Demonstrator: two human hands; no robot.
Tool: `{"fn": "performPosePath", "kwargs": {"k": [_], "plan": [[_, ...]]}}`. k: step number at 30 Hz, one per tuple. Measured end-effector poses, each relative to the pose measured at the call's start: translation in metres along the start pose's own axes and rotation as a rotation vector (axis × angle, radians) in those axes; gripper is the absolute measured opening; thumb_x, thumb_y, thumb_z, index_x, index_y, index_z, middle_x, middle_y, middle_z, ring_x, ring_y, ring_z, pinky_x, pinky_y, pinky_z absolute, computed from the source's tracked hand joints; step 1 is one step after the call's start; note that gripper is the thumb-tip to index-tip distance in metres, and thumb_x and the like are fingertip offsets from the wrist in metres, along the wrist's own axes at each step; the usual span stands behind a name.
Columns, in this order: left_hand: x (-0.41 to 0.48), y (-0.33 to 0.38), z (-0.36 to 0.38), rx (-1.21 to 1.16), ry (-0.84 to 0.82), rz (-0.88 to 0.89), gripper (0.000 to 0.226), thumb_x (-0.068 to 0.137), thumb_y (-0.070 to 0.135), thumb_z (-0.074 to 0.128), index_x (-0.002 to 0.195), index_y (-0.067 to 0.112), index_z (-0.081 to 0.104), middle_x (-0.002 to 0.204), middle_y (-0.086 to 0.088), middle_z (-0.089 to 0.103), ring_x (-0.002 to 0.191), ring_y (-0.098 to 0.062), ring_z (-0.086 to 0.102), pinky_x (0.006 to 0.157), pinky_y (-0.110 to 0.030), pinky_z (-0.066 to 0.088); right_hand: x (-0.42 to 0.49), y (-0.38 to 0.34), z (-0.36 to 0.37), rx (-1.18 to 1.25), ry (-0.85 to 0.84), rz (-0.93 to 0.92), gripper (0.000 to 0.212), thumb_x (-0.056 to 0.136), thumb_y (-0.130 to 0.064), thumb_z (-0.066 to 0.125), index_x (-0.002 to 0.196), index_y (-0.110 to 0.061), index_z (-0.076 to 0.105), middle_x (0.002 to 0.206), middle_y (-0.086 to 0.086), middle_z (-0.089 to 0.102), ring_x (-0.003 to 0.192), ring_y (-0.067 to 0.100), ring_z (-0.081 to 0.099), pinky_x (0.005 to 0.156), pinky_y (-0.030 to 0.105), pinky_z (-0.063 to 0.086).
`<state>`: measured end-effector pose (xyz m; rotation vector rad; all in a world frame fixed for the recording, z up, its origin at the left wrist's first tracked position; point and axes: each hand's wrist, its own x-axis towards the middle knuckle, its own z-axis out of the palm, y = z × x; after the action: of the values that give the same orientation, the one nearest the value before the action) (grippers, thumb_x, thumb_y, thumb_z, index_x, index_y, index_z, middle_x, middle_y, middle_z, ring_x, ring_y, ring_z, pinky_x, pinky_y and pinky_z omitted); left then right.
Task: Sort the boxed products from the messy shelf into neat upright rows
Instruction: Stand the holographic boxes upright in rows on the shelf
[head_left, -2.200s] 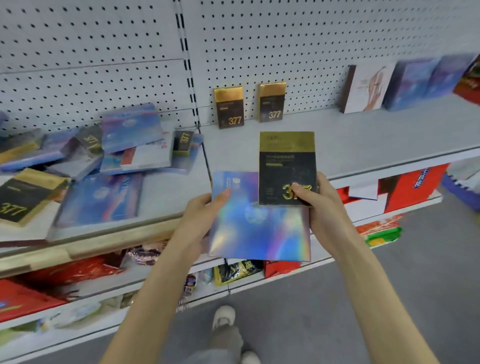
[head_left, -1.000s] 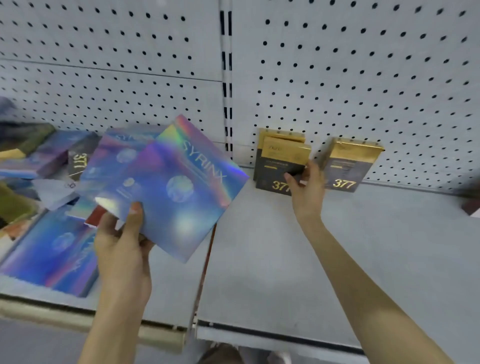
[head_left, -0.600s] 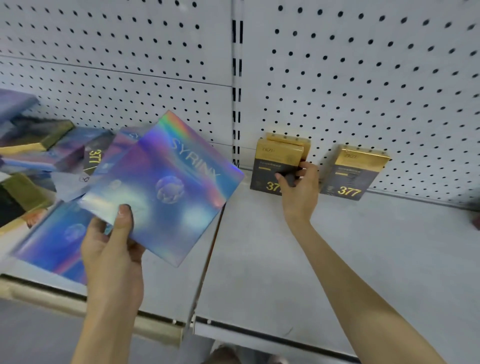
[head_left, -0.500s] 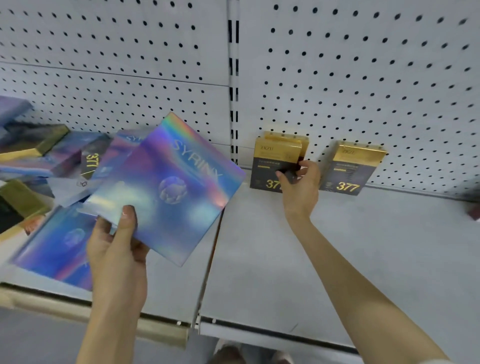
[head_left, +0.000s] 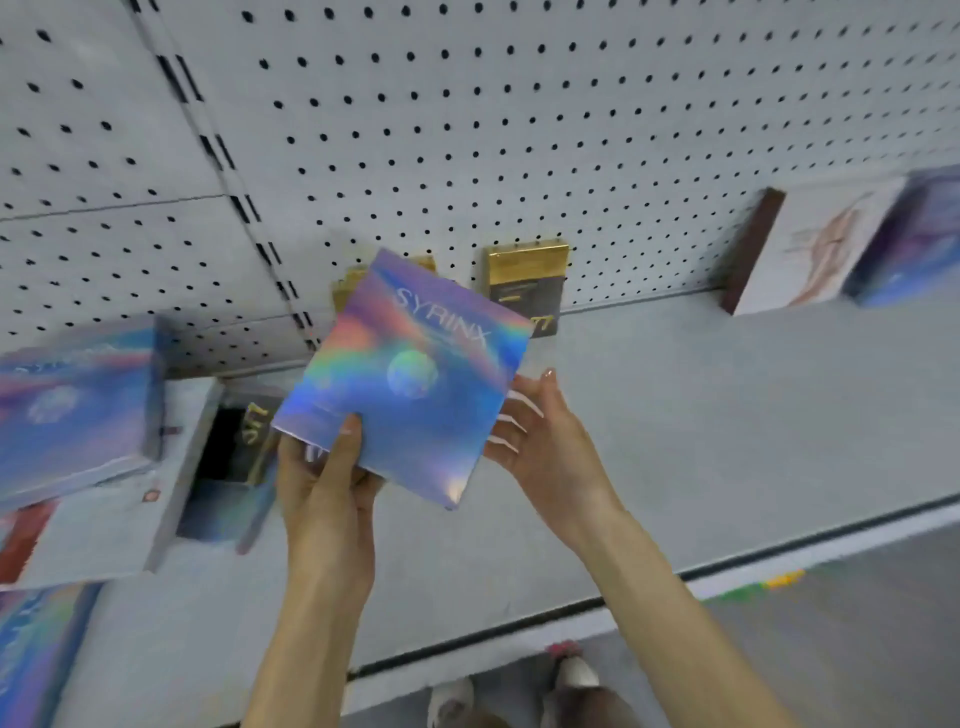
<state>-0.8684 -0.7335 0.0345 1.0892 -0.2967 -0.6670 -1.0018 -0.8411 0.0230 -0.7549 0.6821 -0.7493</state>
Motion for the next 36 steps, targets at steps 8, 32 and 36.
{"fn": "performPosePath", "kwargs": {"k": [8, 32, 36], "plan": [[-0.052, -0.093, 0.130, 0.065, -0.132, -0.155, 0.052, 0.086, 0.011, 0.061, 0.136, 0.010, 0.049, 0.127, -0.008, 0.064, 0.111, -0.023, 0.065, 0.082, -0.034, 0.058, -0.020, -0.061, -0.136, -0.086, 0.140, -0.148, 0.045, 0.080, -0.016, 0.071, 0.123, -0.017, 0.058, 0.115, 0.003, 0.071, 0.102, 0.022, 0.069, 0.075, 0.033, 0.058], [-0.101, -0.297, 0.457, 0.852, -0.476, -0.072, 0.018, 0.075, 0.028, 0.080, 0.086, 0.026, 0.066, 0.076, 0.014, 0.071, 0.069, -0.005, 0.064, 0.065, -0.025, 0.049, -0.045, -0.292, -0.487, -0.421, 0.405, -0.204, 0.037, 0.082, -0.004, 0.073, 0.112, -0.011, 0.052, 0.081, 0.001, 0.072, 0.061, 0.009, 0.061, 0.047, 0.017, 0.042], [-0.100, -0.318, 0.497, 0.963, -0.366, 0.121, 0.040, 0.076, 0.029, 0.079, 0.108, 0.033, 0.054, 0.099, 0.018, 0.062, 0.086, -0.002, 0.062, 0.074, -0.022, 0.048, -0.002, -0.344, -0.550, -0.531, 0.337, -0.321, 0.038, 0.085, 0.007, 0.066, 0.107, -0.020, 0.051, 0.082, -0.006, 0.074, 0.065, 0.003, 0.065, 0.055, 0.015, 0.047]]}}
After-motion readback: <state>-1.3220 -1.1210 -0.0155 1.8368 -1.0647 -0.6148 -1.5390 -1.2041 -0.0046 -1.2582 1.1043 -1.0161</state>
